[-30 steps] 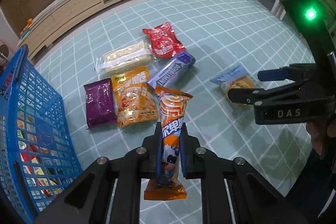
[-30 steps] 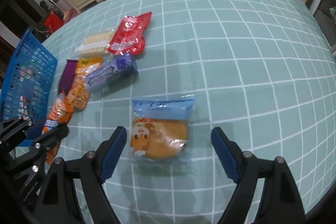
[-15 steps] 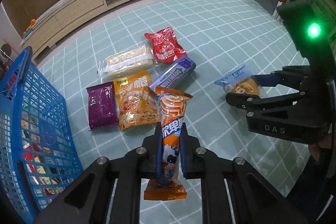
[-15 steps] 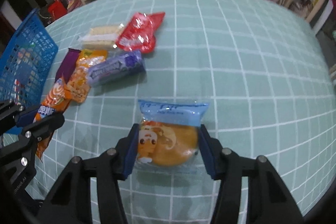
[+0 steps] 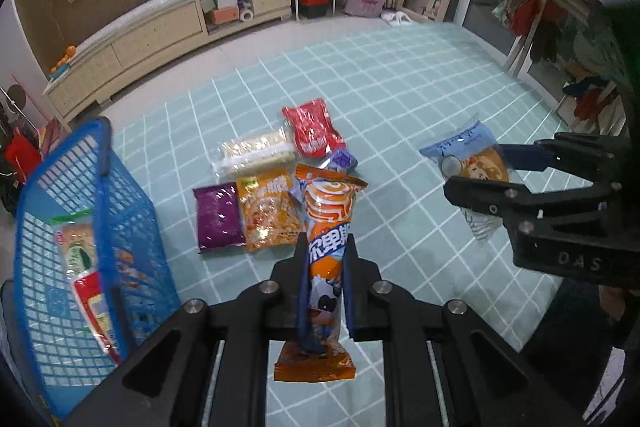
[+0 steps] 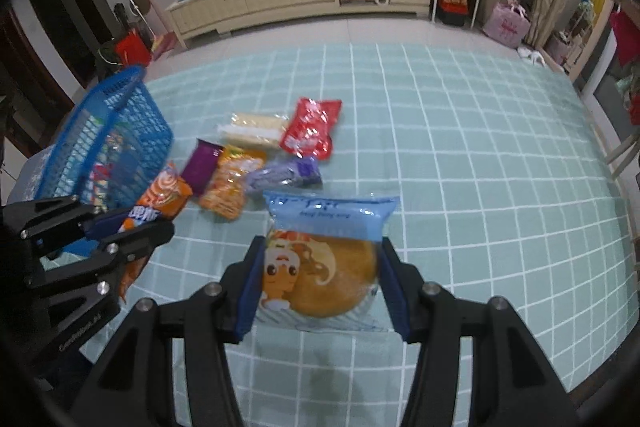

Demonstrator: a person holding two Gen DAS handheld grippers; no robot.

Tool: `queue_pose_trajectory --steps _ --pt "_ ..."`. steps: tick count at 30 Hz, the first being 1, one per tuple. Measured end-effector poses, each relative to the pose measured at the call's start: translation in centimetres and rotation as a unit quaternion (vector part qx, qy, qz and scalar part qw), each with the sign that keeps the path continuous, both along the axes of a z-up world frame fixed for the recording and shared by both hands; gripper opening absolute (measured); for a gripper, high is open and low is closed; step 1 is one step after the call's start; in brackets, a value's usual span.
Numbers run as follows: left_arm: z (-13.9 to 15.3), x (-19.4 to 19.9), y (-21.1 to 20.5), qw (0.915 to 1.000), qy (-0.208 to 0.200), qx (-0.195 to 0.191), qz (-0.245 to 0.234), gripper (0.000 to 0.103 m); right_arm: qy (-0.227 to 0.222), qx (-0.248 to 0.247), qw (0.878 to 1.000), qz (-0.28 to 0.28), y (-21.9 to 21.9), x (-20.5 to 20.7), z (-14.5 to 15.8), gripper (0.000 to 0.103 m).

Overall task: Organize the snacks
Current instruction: 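Lift the wafer stick and bread roll pack and carry both over the basket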

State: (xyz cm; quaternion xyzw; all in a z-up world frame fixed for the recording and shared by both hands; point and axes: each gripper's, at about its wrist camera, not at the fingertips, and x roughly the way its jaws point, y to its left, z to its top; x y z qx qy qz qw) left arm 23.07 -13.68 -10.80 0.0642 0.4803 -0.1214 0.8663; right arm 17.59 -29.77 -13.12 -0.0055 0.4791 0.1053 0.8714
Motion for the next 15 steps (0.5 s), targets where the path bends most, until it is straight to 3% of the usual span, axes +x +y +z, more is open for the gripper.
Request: queue_pose_trajectory --steps 15 --pt "6.4 -3.8 5.1 0.9984 -0.05 -0.014 0.02 0.013 -0.059 0.01 0.998 0.036 5.8 -2.4 6.5 0.058"
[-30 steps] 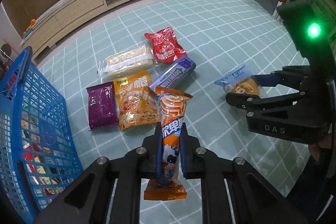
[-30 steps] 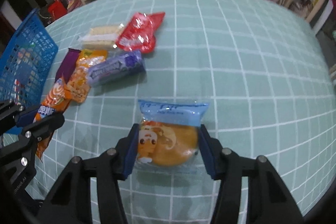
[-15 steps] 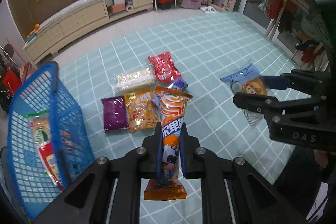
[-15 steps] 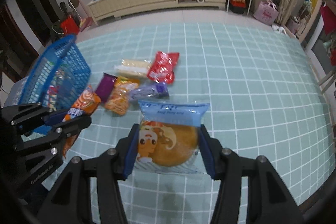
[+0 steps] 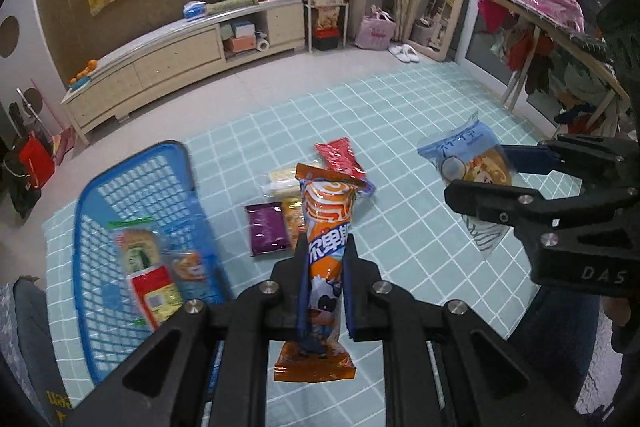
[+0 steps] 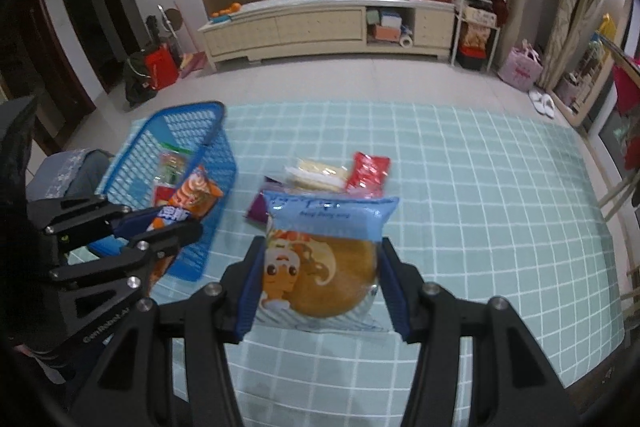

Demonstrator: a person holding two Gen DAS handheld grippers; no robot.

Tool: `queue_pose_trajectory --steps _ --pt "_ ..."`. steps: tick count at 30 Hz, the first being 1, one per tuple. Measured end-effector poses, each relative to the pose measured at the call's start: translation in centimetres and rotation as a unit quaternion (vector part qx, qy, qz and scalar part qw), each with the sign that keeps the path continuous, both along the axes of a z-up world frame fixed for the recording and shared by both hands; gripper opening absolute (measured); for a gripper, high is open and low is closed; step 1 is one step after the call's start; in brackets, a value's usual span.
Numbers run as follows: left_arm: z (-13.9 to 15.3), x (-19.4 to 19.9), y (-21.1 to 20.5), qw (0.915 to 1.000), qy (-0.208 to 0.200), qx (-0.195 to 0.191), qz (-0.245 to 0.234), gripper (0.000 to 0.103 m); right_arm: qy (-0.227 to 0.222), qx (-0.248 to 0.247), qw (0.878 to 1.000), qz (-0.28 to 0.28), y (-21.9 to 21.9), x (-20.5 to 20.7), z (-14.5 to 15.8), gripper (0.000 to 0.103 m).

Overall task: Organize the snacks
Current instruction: 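Lift the wafer stick and bread roll pack and carry both over the basket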

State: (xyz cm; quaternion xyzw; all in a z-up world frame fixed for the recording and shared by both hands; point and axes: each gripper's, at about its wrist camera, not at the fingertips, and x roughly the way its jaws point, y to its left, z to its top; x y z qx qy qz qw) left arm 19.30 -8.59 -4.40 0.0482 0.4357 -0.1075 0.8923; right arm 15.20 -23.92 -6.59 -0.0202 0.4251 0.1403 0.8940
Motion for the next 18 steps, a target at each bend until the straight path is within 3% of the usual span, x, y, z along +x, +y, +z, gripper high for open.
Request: queue_pose_trajectory --steps 7,18 --pt "1.6 -1.4 5.2 0.9992 -0.014 -0.002 0.038 0.013 -0.006 0.017 0.999 0.035 4.7 0.3 1.4 0.058" --pt "1.4 -3.8 12.8 0.995 -0.007 -0.001 0.099 0.013 0.018 0.02 0.995 0.097 12.8 1.3 -0.1 0.058"
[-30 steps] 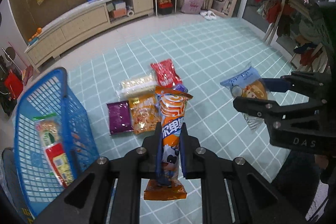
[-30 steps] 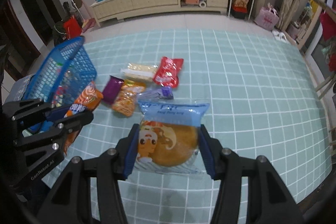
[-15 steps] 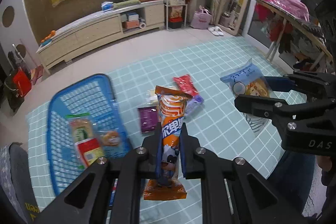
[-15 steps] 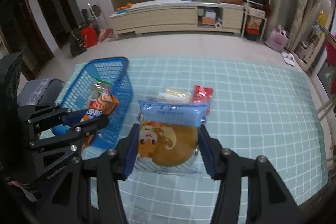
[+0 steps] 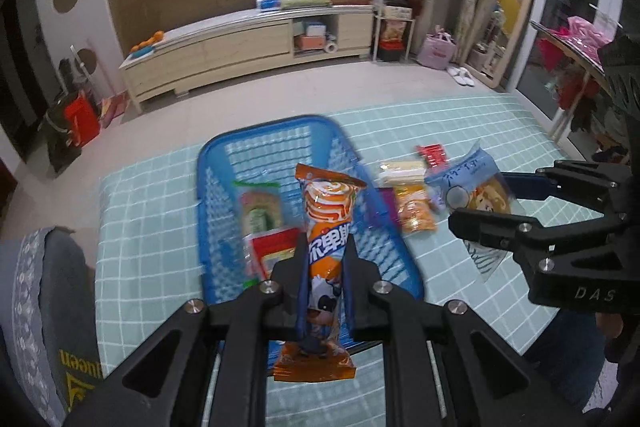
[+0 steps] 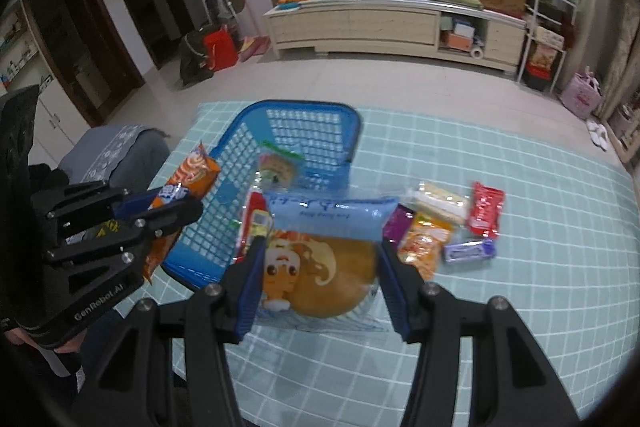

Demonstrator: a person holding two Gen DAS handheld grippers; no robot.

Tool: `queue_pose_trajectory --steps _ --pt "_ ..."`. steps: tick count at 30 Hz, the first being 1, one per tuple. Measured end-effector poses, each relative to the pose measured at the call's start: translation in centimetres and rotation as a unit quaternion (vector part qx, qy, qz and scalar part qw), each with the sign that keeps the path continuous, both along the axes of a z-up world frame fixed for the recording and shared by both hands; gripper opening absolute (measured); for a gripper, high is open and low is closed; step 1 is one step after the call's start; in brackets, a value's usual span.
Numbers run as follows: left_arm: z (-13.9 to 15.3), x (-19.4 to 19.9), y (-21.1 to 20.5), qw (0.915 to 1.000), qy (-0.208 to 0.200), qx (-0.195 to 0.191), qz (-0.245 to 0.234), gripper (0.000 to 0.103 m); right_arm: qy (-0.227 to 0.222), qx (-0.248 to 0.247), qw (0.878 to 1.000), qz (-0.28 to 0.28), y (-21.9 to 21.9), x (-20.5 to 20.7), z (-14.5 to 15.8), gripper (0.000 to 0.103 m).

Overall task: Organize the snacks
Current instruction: 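Lift the wafer stick and bread roll pack and carry both over the basket, then open the right gripper to drop the bread roll while the left gripper drops the wafer stick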

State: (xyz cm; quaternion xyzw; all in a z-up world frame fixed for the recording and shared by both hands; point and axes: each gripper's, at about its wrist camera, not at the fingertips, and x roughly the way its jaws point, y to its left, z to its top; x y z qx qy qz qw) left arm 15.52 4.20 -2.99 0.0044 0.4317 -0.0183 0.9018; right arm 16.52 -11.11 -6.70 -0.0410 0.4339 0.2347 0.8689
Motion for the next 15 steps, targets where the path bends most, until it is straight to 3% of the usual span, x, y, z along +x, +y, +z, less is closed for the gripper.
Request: queue_pose_trajectory --steps 15 --pt "-2.9 0.3 3.6 0.999 0.025 -0.028 0.024 0.013 0.04 -0.033 0.998 0.037 5.0 0.8 -3.3 0.058"
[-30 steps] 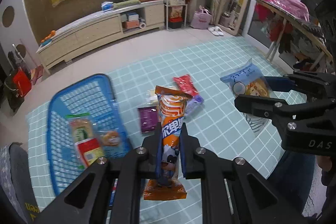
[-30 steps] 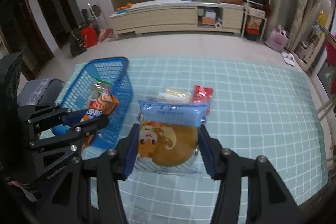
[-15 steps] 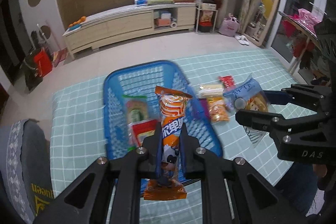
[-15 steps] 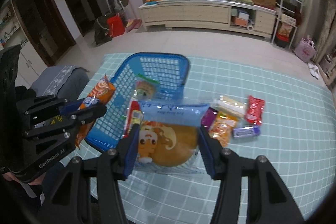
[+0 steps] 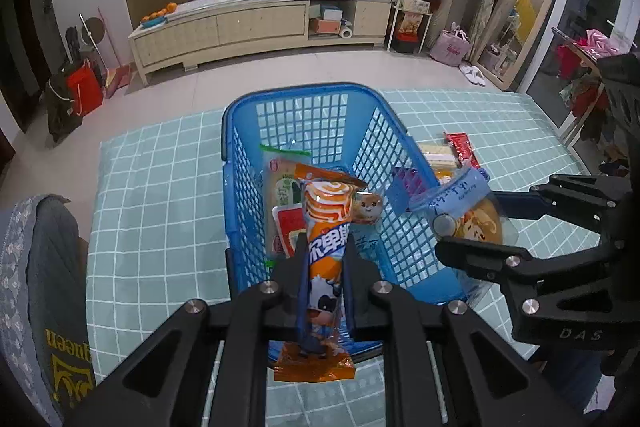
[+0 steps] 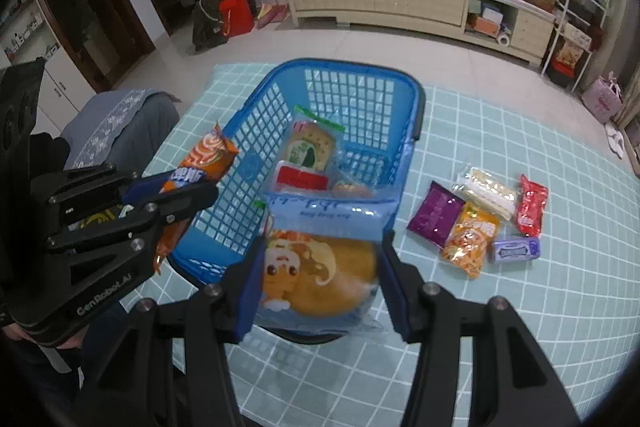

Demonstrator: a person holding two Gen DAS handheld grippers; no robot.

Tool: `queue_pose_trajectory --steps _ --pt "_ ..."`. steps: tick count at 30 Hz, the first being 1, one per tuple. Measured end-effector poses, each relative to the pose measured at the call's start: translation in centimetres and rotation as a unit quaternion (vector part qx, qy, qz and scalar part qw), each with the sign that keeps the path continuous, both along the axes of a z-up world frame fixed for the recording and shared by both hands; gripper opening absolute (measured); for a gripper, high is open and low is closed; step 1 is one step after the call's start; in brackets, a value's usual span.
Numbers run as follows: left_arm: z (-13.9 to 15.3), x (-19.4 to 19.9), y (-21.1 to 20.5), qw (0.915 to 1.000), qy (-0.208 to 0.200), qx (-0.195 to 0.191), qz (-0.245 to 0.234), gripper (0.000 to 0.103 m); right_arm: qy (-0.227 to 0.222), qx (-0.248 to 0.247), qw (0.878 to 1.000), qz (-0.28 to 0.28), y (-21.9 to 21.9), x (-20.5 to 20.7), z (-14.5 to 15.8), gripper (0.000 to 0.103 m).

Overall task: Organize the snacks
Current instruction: 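Open the right gripper to drop the bread roll while the left gripper drops the wafer stick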

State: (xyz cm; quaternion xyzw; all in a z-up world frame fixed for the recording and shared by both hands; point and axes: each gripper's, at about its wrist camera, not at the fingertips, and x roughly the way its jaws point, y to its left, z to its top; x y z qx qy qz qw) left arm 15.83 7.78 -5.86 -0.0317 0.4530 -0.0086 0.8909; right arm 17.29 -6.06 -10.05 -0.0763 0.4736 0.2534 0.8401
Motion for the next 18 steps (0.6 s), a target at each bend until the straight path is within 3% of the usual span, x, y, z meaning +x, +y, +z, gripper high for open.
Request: queue_pose_trajectory --steps 13,18 --pt "-1.4 0.5 1.3 0.9998 0.012 -0.013 0.005 0.013 0.011 -0.028 0.999 -0.013 0.9 0.7 -1.2 0.059" --pt "-1.2 0.5 1.1 0.9999 0.011 -0.012 0.003 0.013 -0.009 -0.037 0.999 -0.017 0.8 0.6 -0.7 0.082"
